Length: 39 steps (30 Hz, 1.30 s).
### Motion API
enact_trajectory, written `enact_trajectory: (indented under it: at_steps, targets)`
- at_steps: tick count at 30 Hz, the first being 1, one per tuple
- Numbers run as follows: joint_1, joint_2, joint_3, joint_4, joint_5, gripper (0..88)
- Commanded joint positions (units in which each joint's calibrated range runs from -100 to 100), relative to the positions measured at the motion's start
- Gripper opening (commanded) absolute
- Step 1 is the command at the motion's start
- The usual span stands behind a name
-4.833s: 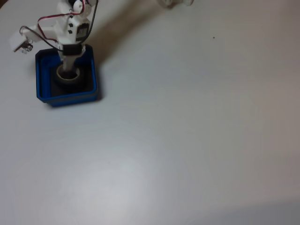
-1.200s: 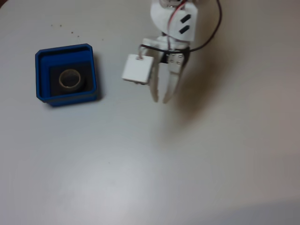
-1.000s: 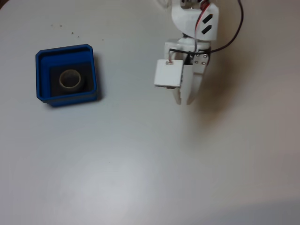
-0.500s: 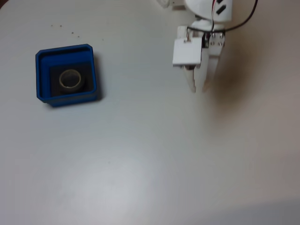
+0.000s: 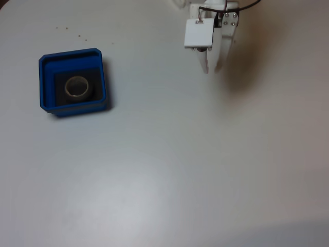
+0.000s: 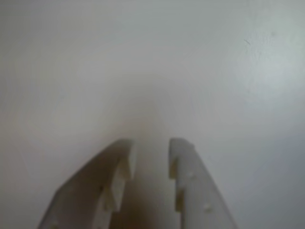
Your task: Pick the black tape roll and drop it in the blue box
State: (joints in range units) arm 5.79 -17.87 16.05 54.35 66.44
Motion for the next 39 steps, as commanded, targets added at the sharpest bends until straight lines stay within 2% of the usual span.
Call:
enact_trajectory:
  at_steps: [1, 23, 39]
  targets:
    - [-0.4, -7.8, 5.9, -0.8, 0.2, 0.7]
    - [-0.5, -39.6, 43.2, -0.9, 0.2, 0.7]
    - [-0.5, -55.0, 60.3, -1.0, 0.2, 0.7]
